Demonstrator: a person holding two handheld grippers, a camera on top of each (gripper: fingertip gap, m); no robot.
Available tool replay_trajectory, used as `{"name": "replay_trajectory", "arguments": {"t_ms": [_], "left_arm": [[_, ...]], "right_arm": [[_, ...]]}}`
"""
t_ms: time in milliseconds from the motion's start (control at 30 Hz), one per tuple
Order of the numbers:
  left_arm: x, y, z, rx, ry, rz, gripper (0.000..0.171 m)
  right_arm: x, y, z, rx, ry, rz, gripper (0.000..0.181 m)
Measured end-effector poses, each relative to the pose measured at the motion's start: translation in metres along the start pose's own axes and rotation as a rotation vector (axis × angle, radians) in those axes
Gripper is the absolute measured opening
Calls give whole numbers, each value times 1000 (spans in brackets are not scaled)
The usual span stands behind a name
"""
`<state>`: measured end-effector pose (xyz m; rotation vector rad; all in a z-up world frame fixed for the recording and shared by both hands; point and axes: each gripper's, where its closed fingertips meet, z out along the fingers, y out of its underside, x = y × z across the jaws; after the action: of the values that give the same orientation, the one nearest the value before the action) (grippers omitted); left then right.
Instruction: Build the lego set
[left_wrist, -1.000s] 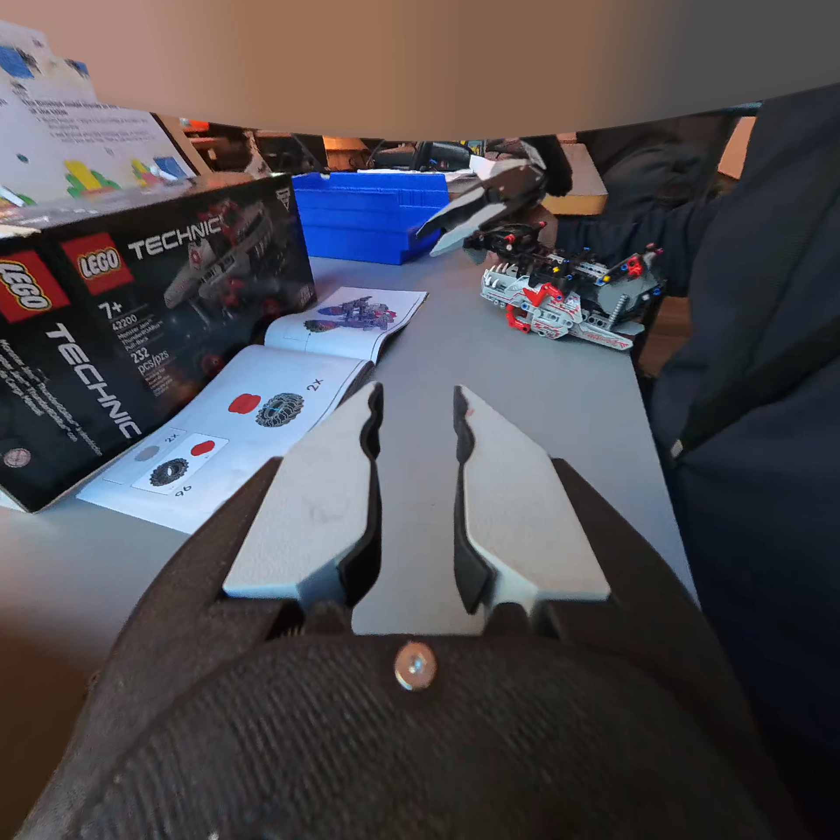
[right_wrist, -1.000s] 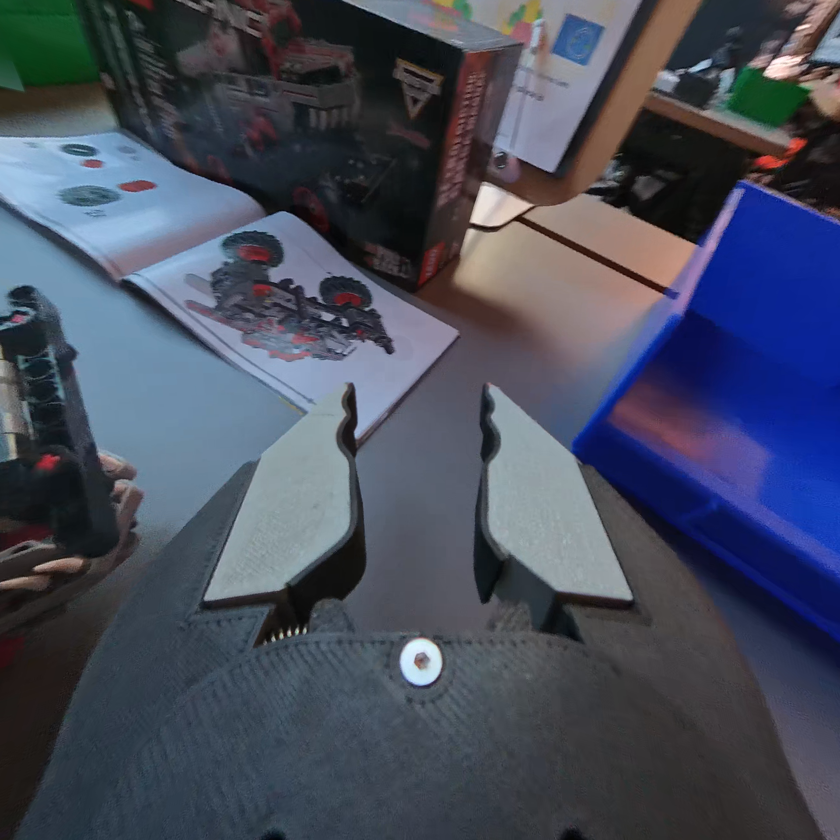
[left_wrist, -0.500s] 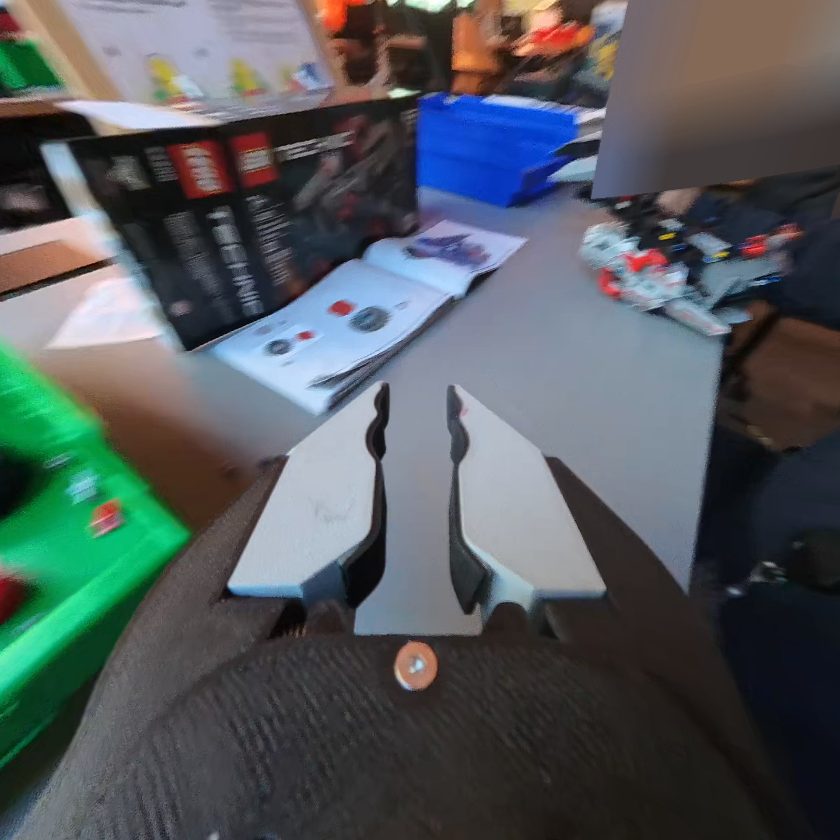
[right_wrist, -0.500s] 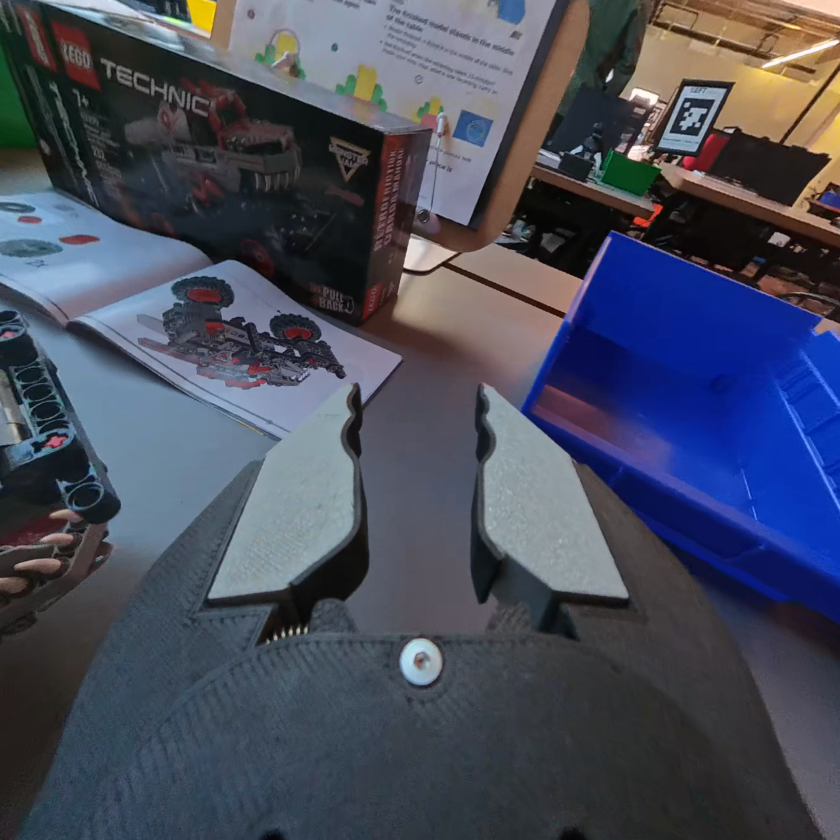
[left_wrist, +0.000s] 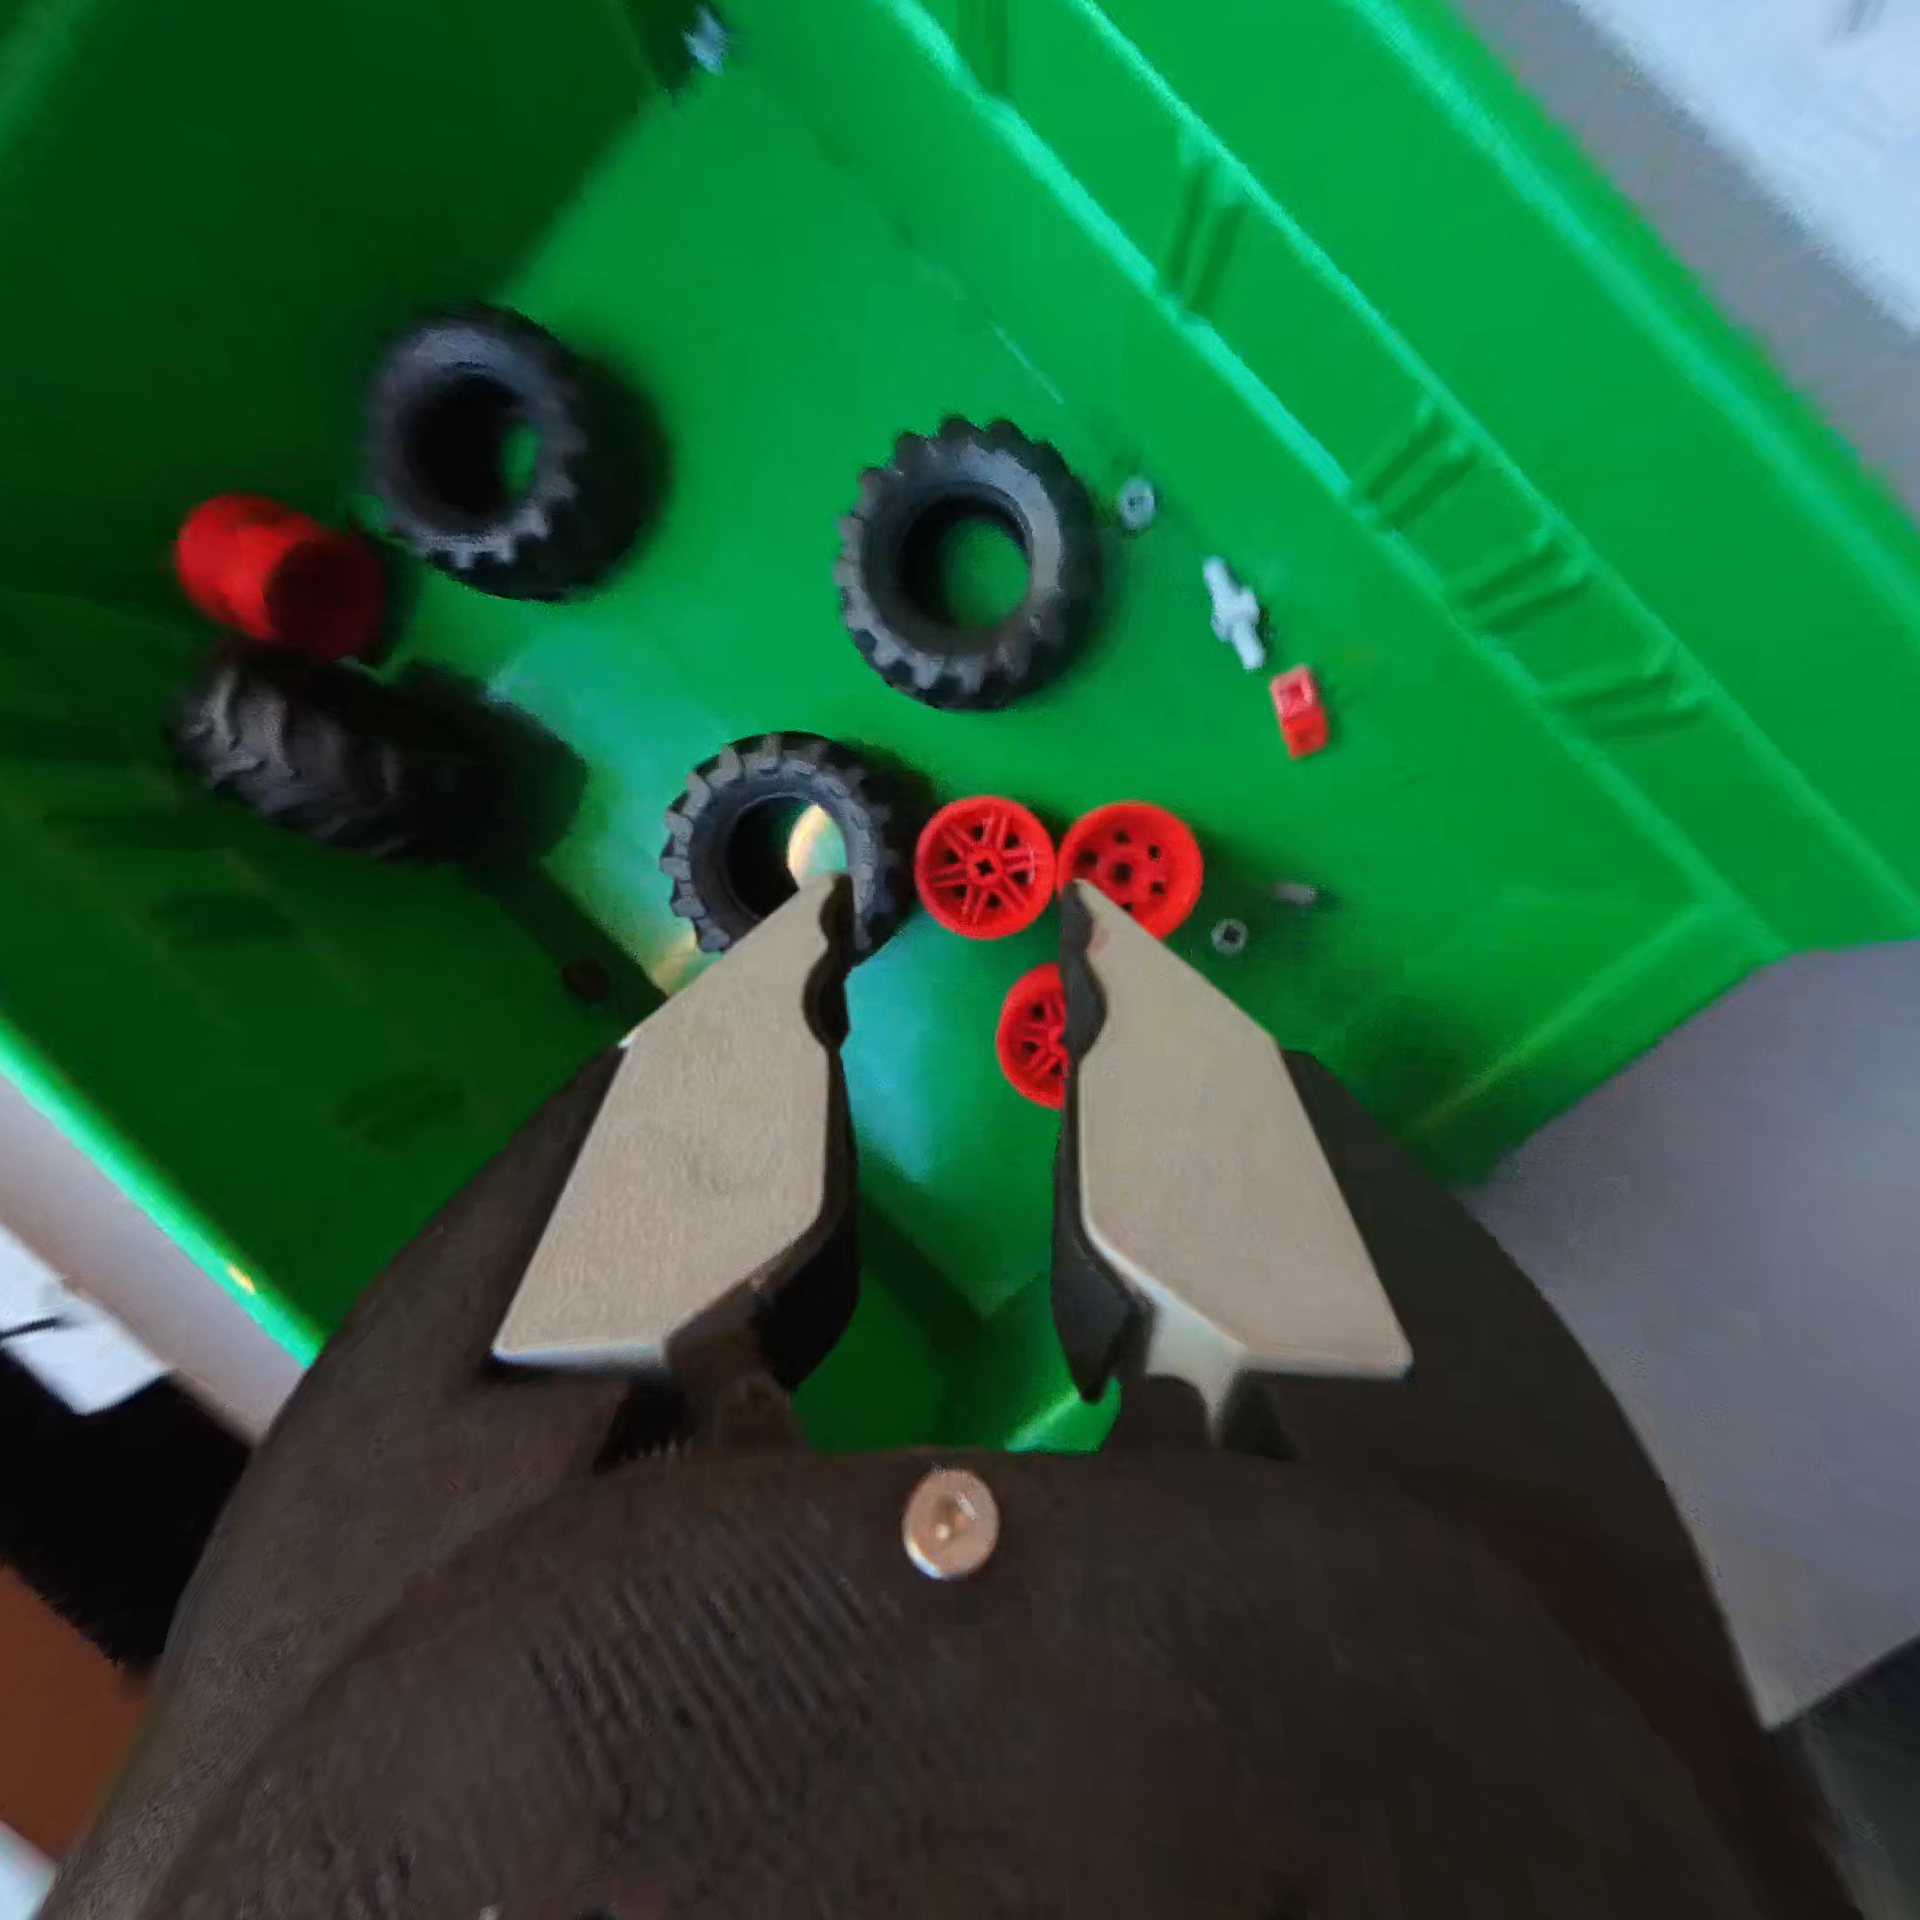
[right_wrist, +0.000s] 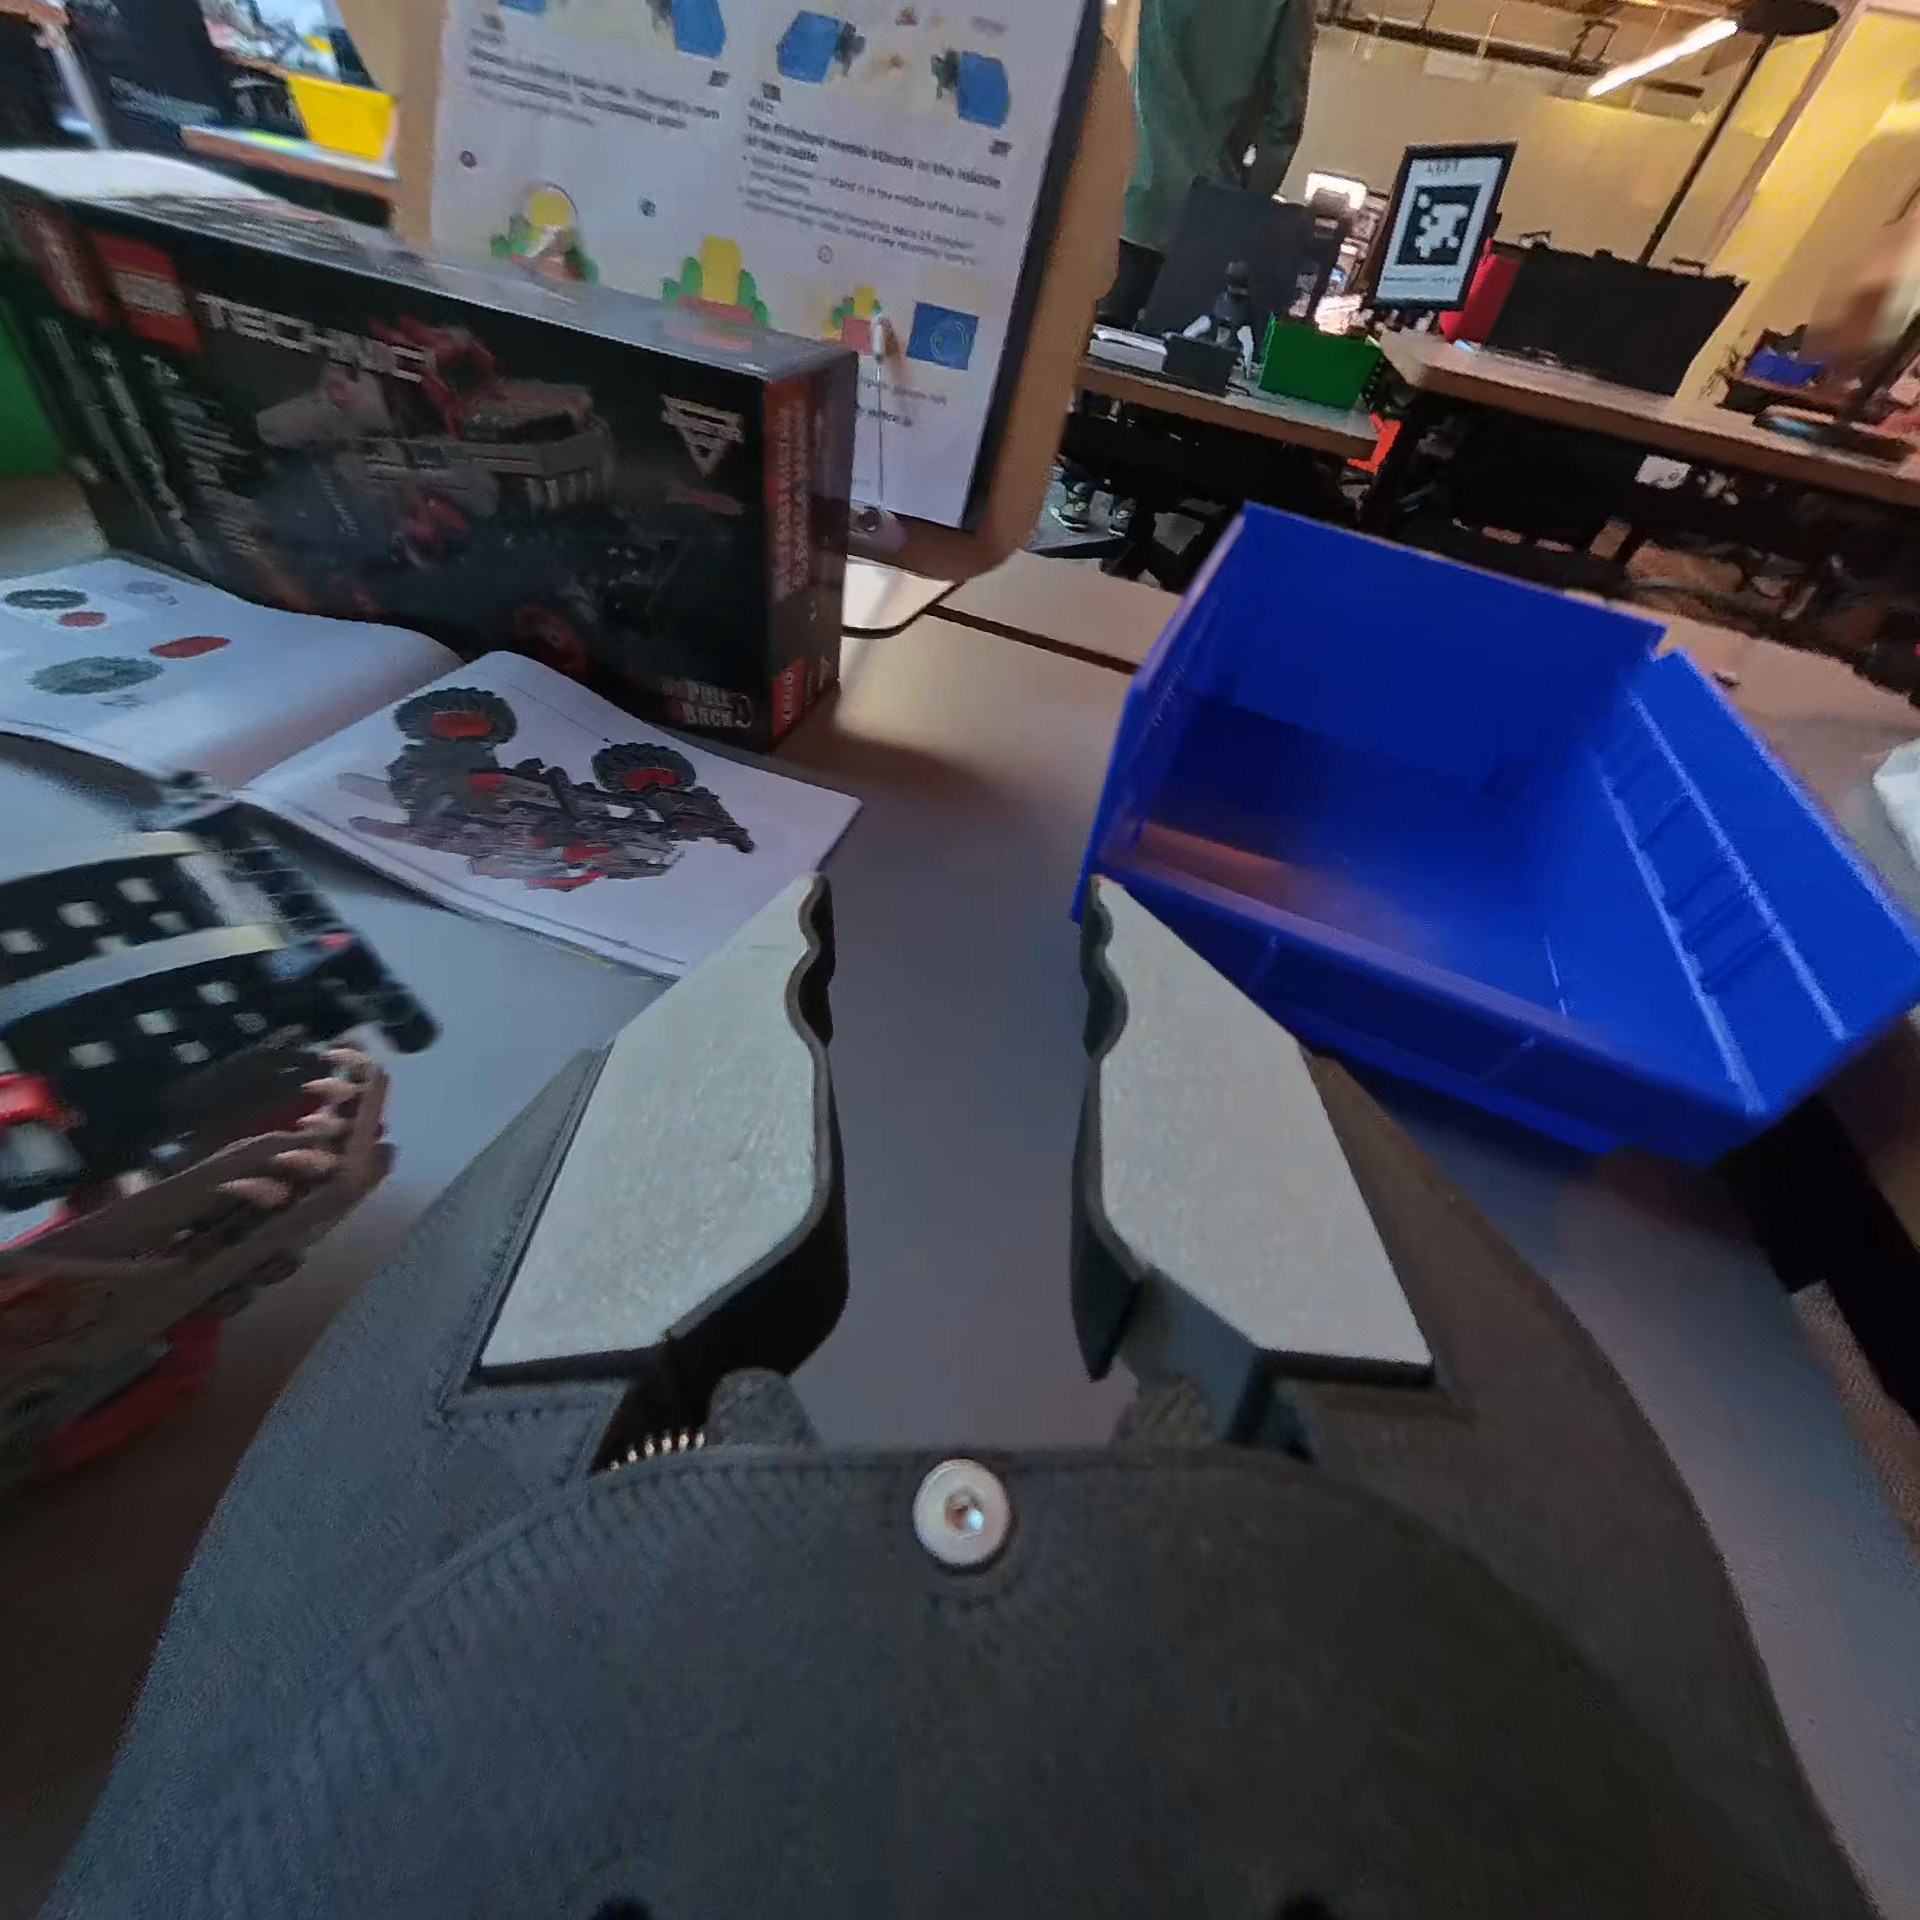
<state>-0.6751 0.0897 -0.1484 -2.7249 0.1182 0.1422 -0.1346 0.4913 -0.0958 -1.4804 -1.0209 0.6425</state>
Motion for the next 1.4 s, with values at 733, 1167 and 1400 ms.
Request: {"name": "replay_trajectory", "arguments": {"t_ms": [733,1167,1400], "left_arm": [[41,26,-78,56,-68,149,14],[213,111,-32,101,98,176,14],[213,107,-32,170,99,87,20]], "right_arm": [[-477,-210,113,-298,-1082,-666,19],[-646,-95,230,-718,-1102,-992,36],[-647,-54,244,-885,-1049,-1077,39]]}}
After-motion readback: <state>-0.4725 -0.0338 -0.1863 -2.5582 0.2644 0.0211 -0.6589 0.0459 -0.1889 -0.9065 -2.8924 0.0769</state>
